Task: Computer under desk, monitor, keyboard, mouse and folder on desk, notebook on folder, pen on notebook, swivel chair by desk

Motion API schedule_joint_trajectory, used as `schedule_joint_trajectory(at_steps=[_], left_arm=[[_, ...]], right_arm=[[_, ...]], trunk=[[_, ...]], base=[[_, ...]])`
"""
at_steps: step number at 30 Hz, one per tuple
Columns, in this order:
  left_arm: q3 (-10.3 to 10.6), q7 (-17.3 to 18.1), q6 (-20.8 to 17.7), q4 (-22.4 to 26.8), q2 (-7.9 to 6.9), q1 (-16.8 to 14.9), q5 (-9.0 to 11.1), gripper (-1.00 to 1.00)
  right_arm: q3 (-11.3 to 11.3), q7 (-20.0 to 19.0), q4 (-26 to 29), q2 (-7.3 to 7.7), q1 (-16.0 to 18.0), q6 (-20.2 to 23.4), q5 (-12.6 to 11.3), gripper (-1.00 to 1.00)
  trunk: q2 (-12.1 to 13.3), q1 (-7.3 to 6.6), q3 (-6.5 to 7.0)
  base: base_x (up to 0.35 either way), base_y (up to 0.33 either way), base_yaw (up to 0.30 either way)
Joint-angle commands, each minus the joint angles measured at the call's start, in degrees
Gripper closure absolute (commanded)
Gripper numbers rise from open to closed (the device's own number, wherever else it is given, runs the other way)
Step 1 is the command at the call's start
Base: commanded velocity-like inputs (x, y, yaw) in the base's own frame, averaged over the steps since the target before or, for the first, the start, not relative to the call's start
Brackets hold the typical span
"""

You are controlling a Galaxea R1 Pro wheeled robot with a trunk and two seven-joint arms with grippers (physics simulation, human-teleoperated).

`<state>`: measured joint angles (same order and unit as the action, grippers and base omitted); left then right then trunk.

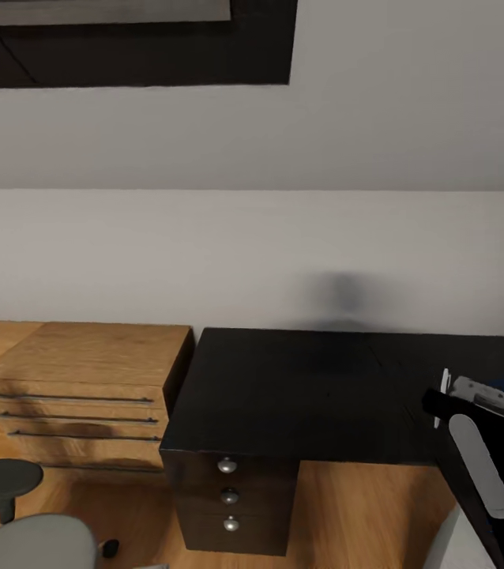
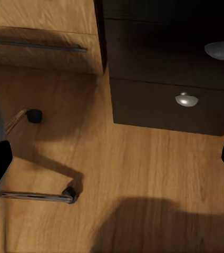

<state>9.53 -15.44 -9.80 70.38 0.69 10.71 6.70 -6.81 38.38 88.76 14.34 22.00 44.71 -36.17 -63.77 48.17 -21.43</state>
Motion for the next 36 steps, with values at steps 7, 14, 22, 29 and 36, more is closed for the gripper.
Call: schedule_joint_trajectory(at_steps=[7, 14, 22, 29, 36], left_arm=[[0.10, -0.38, -0.22, 0.11, -0.02, 0.01, 0.58, -1.00], [0.32, -0.41, -0.22, 0.11, 0.01, 0.01, 0.59, -1.00], [0.18, -0.43, -0.22, -0.01, 0.02, 0.01, 0.61, -1.00], [0.38, -0.35, -0.22, 0.27, 0.02, 0.01, 0.68, -1.00], [0.46, -0.30, 1.58, 0.34, 0.03, 0.01, 0.68, -1.00]], right_arm=[[0.02, -6.39, -3.23, 5.26, 0.06, 4.48, -0.61, 1.00], [0.04, -8.99, -6.33, 8.70, 0.06, 5.09, -0.56, 1.00], [-0.33, -9.45, -10.06, 10.23, 0.06, 4.76, -0.41, 1.00], [-0.43, -9.54, -12.49, 10.30, 0.06, 1.61, -0.09, 1.00], [1.46, -9.55, -15.81, 10.12, 0.06, -4.64, 0.04, 1.00]], trunk=[[-0.04, 0.01, 0.26], [-0.04, 0.01, 0.58], [-0.04, 0.01, 0.94], [-0.04, 0.01, 1.25], [-0.04, 0.01, 1.32]], base=[[0.000, 0.000, -0.265], [0.000, 0.000, -0.265], [0.000, 0.000, -0.265], [0.000, 0.000, -0.266], [0.000, 0.000, -0.111]])
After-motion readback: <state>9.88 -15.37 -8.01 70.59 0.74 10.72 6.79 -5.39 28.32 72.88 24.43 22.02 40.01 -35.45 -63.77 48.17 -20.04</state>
